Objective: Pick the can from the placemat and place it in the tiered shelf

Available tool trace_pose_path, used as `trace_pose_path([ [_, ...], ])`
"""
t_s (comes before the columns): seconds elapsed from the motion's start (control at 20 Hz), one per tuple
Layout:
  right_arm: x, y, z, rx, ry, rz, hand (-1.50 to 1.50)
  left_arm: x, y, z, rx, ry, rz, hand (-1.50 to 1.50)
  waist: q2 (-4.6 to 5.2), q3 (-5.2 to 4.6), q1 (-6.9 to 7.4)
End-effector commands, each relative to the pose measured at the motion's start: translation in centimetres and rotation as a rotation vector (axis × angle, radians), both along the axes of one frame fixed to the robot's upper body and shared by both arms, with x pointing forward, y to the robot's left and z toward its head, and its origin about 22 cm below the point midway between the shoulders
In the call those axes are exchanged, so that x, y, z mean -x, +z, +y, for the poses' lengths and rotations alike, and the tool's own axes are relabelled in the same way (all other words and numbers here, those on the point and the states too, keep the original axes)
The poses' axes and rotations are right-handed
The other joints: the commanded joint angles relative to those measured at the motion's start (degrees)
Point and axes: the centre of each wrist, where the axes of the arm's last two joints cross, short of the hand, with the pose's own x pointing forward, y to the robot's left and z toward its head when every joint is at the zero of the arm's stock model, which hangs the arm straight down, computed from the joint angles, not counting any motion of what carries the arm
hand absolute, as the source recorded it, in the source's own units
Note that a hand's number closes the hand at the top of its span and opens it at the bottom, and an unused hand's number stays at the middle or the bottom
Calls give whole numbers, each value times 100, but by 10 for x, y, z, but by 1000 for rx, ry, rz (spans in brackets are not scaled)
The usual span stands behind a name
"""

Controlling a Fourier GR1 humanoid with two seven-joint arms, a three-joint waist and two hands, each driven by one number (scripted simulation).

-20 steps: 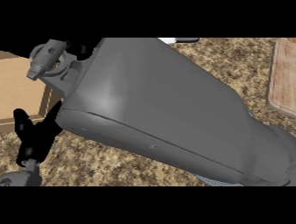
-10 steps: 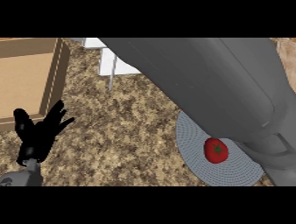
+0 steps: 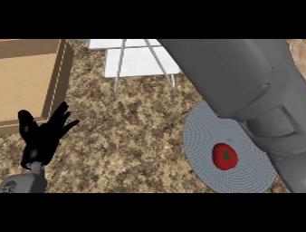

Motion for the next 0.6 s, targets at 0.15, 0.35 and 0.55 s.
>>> trace_pose_path([
  [0.15,-22,-20,-8,19,-22,-16,150,17,-17,-10,8,-4,43,0,16,-34,48],
  [0.35,-28,-17,-9,30,-25,-5,150,-4,-14,-3,6,-11,38,0,50,-40,29],
  [0.55,-39,-35,-19,39,-37,-58,150,3,-7,-6,13,-48,27,0,67,-39,123],
])
